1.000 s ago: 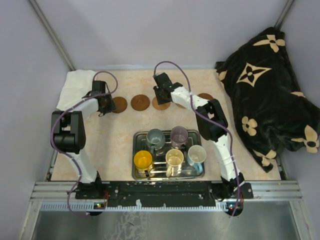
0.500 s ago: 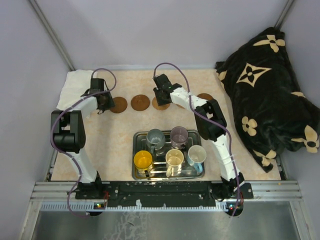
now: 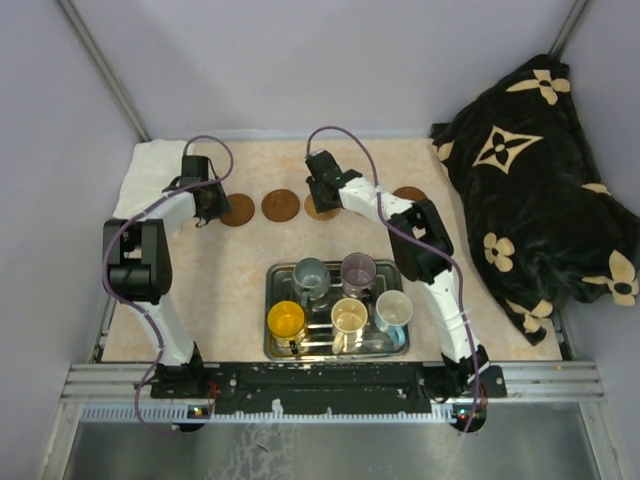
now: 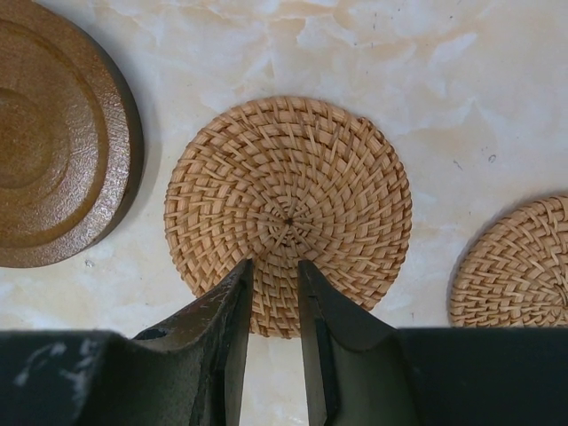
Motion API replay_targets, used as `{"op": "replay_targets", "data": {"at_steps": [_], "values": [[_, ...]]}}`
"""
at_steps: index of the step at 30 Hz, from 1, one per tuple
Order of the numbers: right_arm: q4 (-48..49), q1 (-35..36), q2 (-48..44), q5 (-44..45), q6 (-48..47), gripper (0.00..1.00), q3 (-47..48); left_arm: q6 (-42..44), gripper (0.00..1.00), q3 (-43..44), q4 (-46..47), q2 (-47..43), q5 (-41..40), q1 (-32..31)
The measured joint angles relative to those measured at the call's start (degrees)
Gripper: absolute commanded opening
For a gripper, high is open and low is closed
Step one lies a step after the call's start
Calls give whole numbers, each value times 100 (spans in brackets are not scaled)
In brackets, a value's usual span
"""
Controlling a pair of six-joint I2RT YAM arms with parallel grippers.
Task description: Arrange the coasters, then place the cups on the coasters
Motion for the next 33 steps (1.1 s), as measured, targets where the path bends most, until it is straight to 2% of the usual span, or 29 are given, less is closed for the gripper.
{"op": "replay_targets", "data": {"at_steps": [33], "values": [[192,28,-136,343,46,29,-278,0,42,83,15,192,37,0]]}}
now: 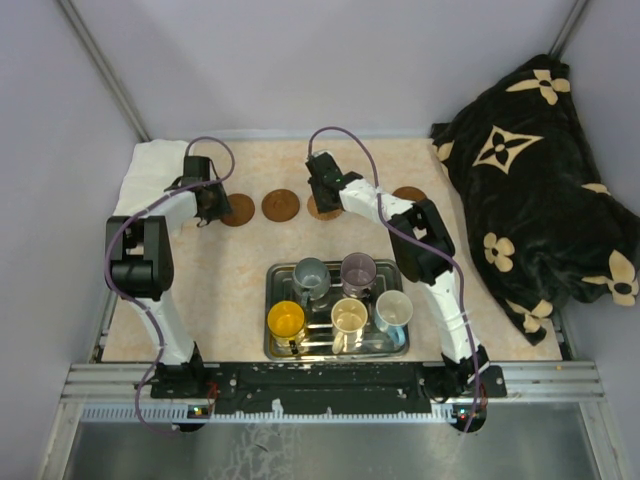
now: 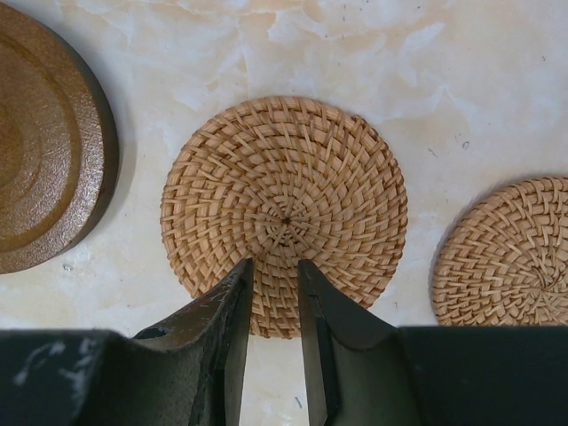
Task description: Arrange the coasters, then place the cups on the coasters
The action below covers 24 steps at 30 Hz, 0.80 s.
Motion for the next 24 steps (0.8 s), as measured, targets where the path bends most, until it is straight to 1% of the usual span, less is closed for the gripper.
{"op": "replay_targets", "data": {"at_steps": [9,15,18,24], "values": [[-166,-2,-2,-22,-114,35,76,-2,42,28,0,24,-59,0],[-348,-2,-63,-44,-151,37,120,-9,43,28,13,24,-83,0],[-404,-2,-243,4,-155,37,120,-7,43,28,13,20,-94,0],[-358,-2,-933,197,-243,39,70,0,45,46,-20,-103,-92,0]]}}
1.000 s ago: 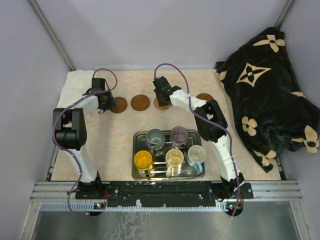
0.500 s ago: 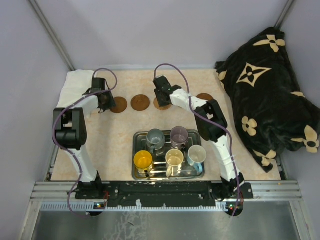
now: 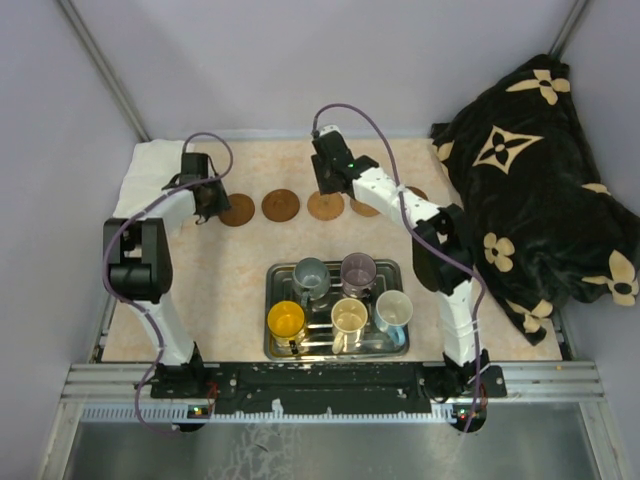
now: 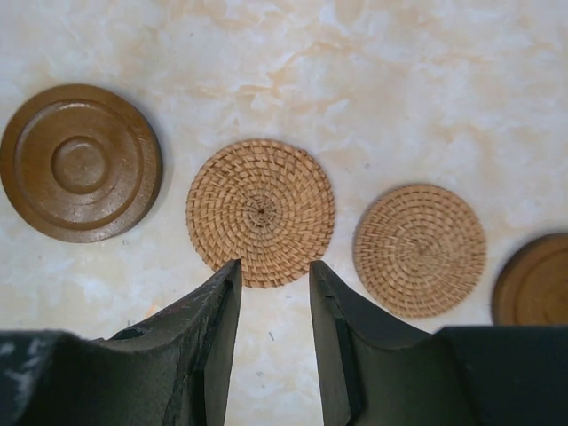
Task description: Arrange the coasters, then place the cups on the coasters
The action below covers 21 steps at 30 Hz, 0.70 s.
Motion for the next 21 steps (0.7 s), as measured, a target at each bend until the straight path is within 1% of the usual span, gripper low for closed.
{"op": "replay_targets", "data": {"at_steps": [2,4,8,11,17,21], "values": [[74,0,-437,127,-13,42,-223,4,46,46,-24,-92,0,0],[140,-2,-612,181,-15,46,-356,15,49,70,-24,-225,0,0],[232,-28,-1320,387,17,61,-1108,33,52,66,-46,-706,7,0],[284,-63,-1869,557,74,69,-1768,50,55,-44,-17,-1200,68,0],[264,-195,-2929,866,297,79,-2964,70,55,-686,2,-2227,326,-33],[188,-243,-3565,1056,455,83,-3523,109,56,-1239,-103,-2776,361,-181]]}}
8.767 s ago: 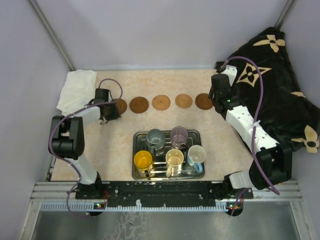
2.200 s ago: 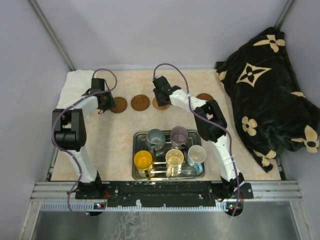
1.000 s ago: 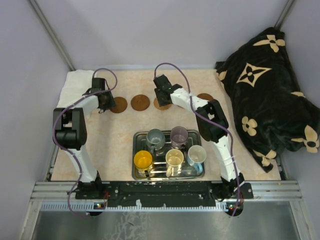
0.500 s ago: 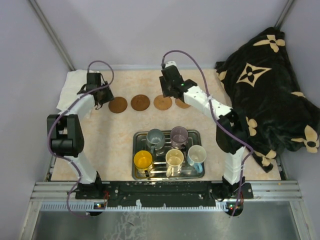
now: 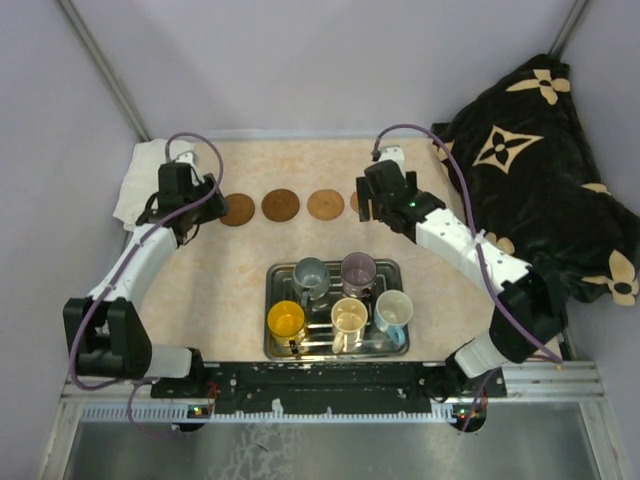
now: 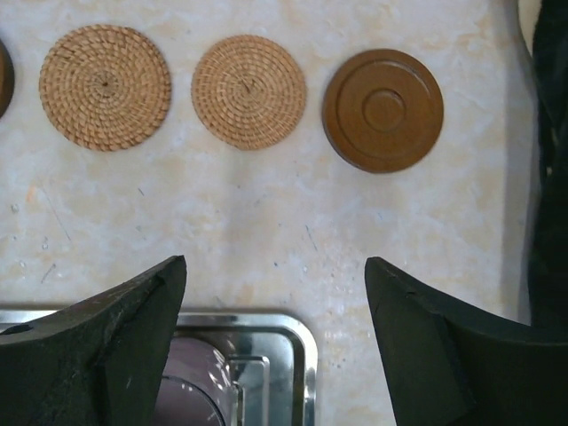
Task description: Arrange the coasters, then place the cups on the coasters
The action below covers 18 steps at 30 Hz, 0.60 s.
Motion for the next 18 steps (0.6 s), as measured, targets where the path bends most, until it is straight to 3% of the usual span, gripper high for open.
{"op": "replay_targets", "data": {"at_steps": [6,9,10,11,12,18], "values": [[-179,-28,-920,302,273,86,-634,92,57,-612,-273,-929,-192,-859],[-356,-52,-1379,549,509,99,-852,105,70,-881,-374,-1467,-249,-1259],[-466,-66,-1510,671,619,99,-881,79,78,-975,-422,-1670,-264,-1307],[-557,-85,-1661,824,728,99,-920,57,96,-1084,-470,-1897,-297,-1320],[-671,-120,-1845,988,833,99,-977,26,99,-1193,-531,-2151,-343,-1320],[-1340,-424,-3132,1711,1403,99,-1495,-203,100,-1681,-787,-3689,-715,-1314]]}}
